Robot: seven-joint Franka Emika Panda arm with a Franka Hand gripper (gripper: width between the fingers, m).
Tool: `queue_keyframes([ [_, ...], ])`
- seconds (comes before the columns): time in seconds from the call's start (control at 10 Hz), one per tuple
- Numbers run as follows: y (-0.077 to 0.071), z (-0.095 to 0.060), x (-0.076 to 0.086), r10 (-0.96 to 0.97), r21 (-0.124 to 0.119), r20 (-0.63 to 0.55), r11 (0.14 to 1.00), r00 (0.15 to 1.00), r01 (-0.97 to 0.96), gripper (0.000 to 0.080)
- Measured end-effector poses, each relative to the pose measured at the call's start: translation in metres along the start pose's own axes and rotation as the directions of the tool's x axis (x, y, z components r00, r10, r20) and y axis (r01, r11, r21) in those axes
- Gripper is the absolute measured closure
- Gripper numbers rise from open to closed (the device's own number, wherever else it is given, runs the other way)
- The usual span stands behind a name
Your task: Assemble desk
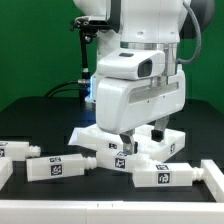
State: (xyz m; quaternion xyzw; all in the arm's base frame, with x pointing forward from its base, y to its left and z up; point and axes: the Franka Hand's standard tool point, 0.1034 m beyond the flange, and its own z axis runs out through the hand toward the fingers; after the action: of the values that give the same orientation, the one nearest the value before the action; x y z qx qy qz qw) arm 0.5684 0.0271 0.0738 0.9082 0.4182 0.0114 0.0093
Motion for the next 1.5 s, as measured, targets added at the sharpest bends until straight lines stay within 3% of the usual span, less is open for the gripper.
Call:
queue_keyframes([
  [0.4, 0.000, 0.000, 0.001, -0.009, -0.003, -0.002, 1.000, 1.000, 0.009, 0.0150],
  [0.6, -0.011, 0.008, 0.009, -0.102, -0.076, -0.067, 0.992, 0.992, 0.097, 0.0150],
  [0.8, -0.021, 0.023, 0.011, -0.261, -0.100, -0.062, 0.962, 0.963, 0.254, 0.0150],
  [1.1, -0.022, 0.028, 0.009, -0.261, -0.093, -0.057, 0.963, 0.964, 0.255, 0.0150],
  [1.2, -0.025, 0.031, 0.008, -0.235, -0.079, -0.052, 0.970, 0.971, 0.230, 0.0150],
  [1.3, -0.035, 0.041, 0.007, -0.195, -0.043, -0.030, 0.980, 0.980, 0.194, 0.0150],
  [1.5, -0.047, 0.051, 0.013, -0.185, -0.029, -0.025, 0.982, 0.982, 0.184, 0.0150],
])
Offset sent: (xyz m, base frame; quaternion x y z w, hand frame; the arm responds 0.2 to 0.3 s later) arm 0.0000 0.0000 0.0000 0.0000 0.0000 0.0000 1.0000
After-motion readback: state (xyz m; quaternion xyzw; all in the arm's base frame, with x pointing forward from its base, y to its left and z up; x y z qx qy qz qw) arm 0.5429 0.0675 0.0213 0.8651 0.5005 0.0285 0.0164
